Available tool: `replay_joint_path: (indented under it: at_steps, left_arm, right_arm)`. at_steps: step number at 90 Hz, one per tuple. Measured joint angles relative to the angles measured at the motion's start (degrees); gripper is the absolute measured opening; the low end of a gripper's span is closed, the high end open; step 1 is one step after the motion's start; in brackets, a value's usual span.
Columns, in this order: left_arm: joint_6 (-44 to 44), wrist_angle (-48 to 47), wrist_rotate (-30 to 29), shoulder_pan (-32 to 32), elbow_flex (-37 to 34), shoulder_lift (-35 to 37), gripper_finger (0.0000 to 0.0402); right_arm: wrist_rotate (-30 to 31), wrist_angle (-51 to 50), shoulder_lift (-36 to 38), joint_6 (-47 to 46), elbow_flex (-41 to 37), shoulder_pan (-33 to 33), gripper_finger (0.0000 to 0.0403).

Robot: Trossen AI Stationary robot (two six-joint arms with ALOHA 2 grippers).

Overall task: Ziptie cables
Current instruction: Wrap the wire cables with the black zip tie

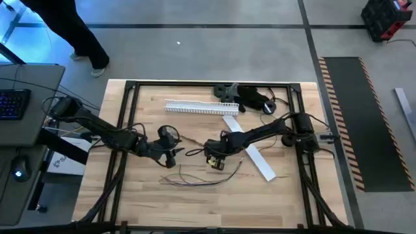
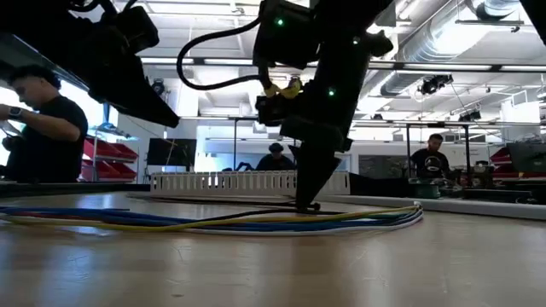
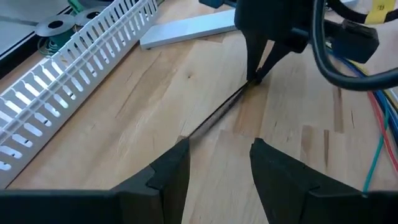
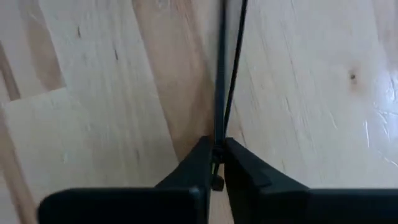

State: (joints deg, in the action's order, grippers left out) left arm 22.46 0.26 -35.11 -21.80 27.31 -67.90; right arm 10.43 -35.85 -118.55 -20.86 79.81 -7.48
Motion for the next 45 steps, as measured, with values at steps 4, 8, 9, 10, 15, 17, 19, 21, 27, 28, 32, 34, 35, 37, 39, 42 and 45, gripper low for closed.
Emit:
replay_joint_path:
  at_steps: [4, 8, 9, 10, 15, 17, 19, 21, 27, 28, 32, 34, 35, 37, 39, 42, 45]
  left_arm:
    - [-0.02, 0.04, -0.04, 0.00, 0.00, 0.00, 0.0147]
    - [-0.02, 0.01, -0.04, 0.01, 0.00, 0.00, 0.0147]
    - [-0.01, -0.01, -0.04, 0.01, 0.00, 0.00, 0.0147]
    - [0.00, -0.01, -0.04, 0.02, 0.00, 0.00, 0.0147]
    - [0.00, 0.15, -0.04, 0.02, 0.00, 0.00, 0.0147]
    - [-0.02, 0.27, -0.07, 0.02, 0.00, 0.00, 0.0147]
    - [-0.02, 0.56, -0.09, 0.02, 0.00, 0.00, 0.0147]
    - [-0.05, 0.87, -0.11, 0.02, 0.00, 0.00, 0.0147]
    - [-0.47, 1.53, -0.21, 0.02, 0.00, 0.00, 0.0147]
    - [-0.57, 1.63, -0.20, 0.02, 0.00, 0.00, 0.0147]
    - [-1.14, 1.87, -0.22, 0.02, 0.00, 0.00, 0.0147]
    - [-1.45, 2.27, -0.22, 0.01, 0.00, 0.00, 0.0147]
    - [-1.55, 2.52, -0.22, 0.00, 0.00, 0.00, 0.0147]
    - [-1.81, 2.91, -0.22, 0.00, 0.00, 0.00, 0.0147]
    - [-2.11, 3.12, -0.19, -0.01, 0.00, 0.00, 0.0147]
    - [-2.42, 3.42, -0.08, 0.00, 0.00, 0.00, 0.0147]
    - [-3.00, 3.56, 0.28, 0.00, 0.00, 0.00, 0.0147]
  right_arm:
    - [0.01, -0.56, 0.63, -0.66, -0.05, -0.01, 0.0009]
    - [-0.01, -1.53, 1.42, -1.44, -0.05, -0.01, 0.0009]
    - [-0.02, -1.83, 1.73, -1.63, -0.01, -0.01, 0.0009]
    - [-0.01, -2.17, 2.07, -1.83, 0.05, -0.01, 0.0008]
    - [0.23, -4.25, 3.51, -2.82, 0.45, -0.02, 0.0005]
    - [0.42, -4.98, 4.24, -3.15, 0.57, -0.02, 0.0005]
    - [0.68, -5.64, 4.91, -3.45, 0.63, -0.05, 0.0005]
    - [0.90, -6.22, 5.60, -3.80, 0.63, -0.05, 0.0004]
    - [0.99, -7.96, 7.90, -4.81, 0.63, -0.42, 0.0004]
    - [1.00, -8.34, 8.31, -4.86, 0.63, -0.48, 0.0003]
    - [1.04, -9.69, 10.05, -5.40, 0.66, -0.98, 0.0003]
    - [1.07, -10.53, 10.88, -5.83, 0.66, -1.33, 0.0002]
    - [1.06, -11.06, 11.36, -6.05, 0.66, -1.56, 0.0002]
    - [1.04, -12.06, 12.25, -6.39, 0.68, -2.05, 0.0002]
    - [1.00, -13.02, 13.24, -6.96, 0.68, -2.64, 0.0002]
    - [0.91, -14.48, 14.67, -7.85, 0.68, -3.63, 0.0002]
    - [0.84, -15.89, 16.15, -9.01, 0.68, -4.63, 0.0002]
